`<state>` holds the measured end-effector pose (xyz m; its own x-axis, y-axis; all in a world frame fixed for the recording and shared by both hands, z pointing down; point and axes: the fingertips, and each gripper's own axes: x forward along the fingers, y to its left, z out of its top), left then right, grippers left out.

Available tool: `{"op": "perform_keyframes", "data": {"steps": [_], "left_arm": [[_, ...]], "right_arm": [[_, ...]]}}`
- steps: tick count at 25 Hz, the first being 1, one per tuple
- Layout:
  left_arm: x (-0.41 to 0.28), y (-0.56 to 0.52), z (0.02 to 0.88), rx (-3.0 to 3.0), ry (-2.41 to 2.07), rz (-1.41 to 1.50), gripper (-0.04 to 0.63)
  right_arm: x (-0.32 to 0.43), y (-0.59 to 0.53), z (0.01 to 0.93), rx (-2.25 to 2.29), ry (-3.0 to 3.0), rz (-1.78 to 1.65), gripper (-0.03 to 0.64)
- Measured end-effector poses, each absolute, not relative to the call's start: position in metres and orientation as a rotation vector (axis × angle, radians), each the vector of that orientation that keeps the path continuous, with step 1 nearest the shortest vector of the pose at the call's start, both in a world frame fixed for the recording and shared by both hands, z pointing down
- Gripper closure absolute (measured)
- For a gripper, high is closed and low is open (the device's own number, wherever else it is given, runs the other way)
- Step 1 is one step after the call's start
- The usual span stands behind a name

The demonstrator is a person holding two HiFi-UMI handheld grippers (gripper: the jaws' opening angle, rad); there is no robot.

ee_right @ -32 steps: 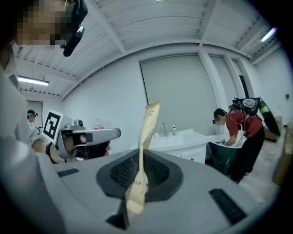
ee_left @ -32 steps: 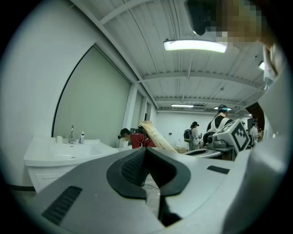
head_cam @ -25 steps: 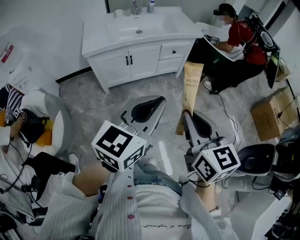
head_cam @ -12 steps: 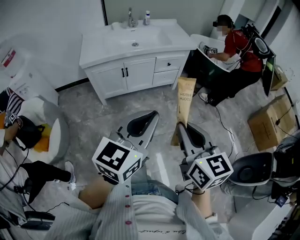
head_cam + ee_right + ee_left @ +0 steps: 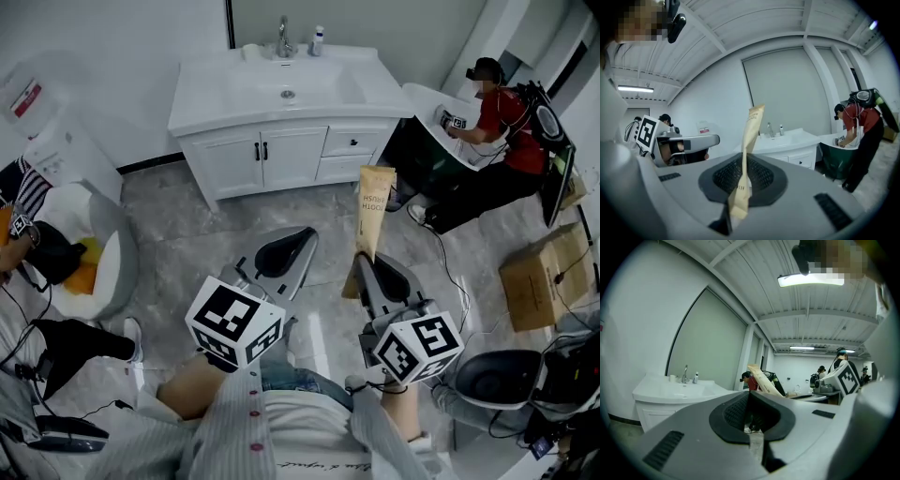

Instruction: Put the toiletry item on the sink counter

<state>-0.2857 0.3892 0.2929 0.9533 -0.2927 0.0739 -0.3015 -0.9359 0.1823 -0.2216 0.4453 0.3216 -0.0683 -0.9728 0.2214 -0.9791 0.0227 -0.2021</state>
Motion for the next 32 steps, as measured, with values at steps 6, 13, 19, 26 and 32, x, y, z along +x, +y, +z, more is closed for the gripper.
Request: {"op": "perform_keyframes", "data": {"steps": [6,13,19,26,32], "left_arm": [[-0.255,0.328,0.303,2.906,-0.449,0.082,0.58],[-0.207,0.233,0.303,2.897,-0.424,0.139,0.579],[-0.182,0.171,0.312,2.901,-0.402,0.138,0.58],[-0.166,0.114,0.316,2.901,-0.379,0.133,0.58],[-0.161,0.078,0.317,2.899,-0.352,0.119,0.579]], "right_arm": [[-0.193,0.386,0.335,2.117,-2.224,0.506,0.583],[-0.141,0.297,0.334,2.157,-2.177,0.558,0.583],[-0.115,0.239,0.341,2.18,-2.147,0.559,0.583],[-0.096,0.184,0.345,2.209,-2.116,0.56,0.583],[-0.093,0.148,0.348,2.208,-2.09,0.567,0.583]]}}
